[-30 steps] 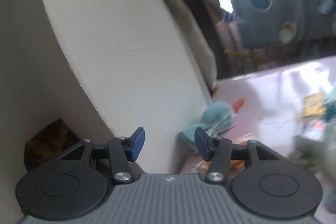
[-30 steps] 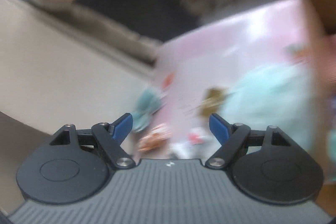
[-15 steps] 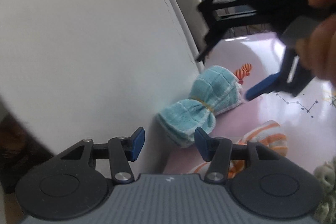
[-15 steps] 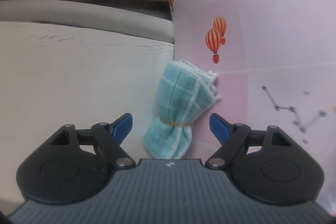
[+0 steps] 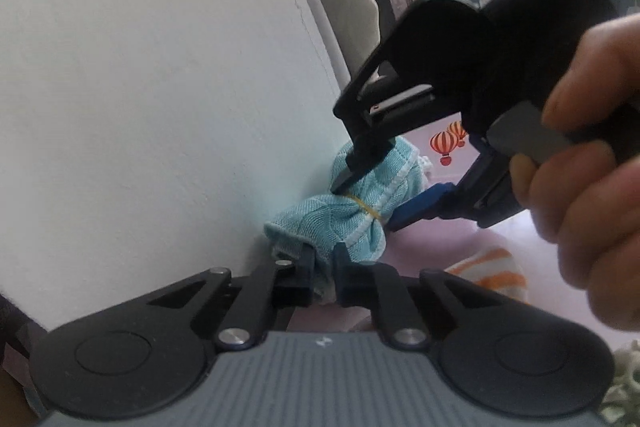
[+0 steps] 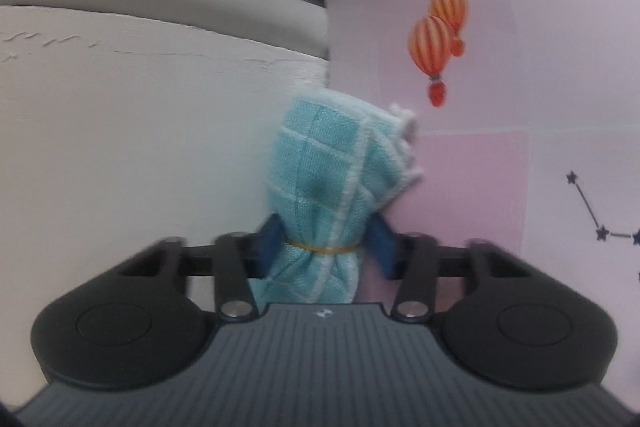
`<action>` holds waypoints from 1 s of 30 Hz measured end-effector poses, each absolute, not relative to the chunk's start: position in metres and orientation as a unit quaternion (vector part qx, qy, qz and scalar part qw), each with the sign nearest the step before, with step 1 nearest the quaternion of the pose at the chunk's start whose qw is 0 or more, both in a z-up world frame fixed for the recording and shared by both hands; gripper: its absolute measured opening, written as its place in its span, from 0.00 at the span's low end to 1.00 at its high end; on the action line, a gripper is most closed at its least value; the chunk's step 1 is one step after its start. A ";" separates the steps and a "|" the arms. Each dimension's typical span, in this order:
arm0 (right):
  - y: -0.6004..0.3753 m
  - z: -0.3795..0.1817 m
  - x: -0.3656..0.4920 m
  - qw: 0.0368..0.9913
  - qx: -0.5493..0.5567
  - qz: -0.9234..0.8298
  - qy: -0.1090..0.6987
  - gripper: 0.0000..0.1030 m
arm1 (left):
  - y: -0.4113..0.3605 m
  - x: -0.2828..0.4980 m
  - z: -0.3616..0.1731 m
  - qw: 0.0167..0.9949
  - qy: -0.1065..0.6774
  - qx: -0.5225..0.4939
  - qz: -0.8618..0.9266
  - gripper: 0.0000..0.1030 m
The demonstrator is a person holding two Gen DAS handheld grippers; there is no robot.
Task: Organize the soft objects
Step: 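Reach the right gripper to the teal towel bow and grasp its middle, then carry the teal towel into the box and open the right gripper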
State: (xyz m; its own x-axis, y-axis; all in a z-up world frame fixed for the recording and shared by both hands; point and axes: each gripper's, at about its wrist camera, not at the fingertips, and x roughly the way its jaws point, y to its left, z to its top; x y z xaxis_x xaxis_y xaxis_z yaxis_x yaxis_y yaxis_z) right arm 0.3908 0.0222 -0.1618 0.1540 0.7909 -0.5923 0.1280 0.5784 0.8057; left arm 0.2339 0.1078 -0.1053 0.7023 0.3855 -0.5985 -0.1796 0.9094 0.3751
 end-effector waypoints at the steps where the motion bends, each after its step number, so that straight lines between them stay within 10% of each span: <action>1: 0.020 -0.161 0.390 0.655 0.387 0.252 0.598 0.36 | 0.107 0.232 -0.104 0.912 0.350 0.148 0.152 0.09; 16: -0.052 -0.055 0.327 0.671 0.414 0.305 0.533 0.30 | 0.041 0.129 -0.007 0.943 0.245 0.200 0.105 0.08; 30: -0.320 0.003 0.160 0.740 0.465 0.214 0.436 0.30 | -0.149 0.006 0.034 0.948 0.172 0.228 -0.138 0.08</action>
State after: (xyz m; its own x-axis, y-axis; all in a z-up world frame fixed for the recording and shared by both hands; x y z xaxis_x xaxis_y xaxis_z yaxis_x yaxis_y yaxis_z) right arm 0.1598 -0.3198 0.0028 0.5287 0.7218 -0.4466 0.0896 0.4758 0.8750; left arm 0.0056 -0.1491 0.0344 0.9029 -0.1827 -0.3891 0.3396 0.8582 0.3850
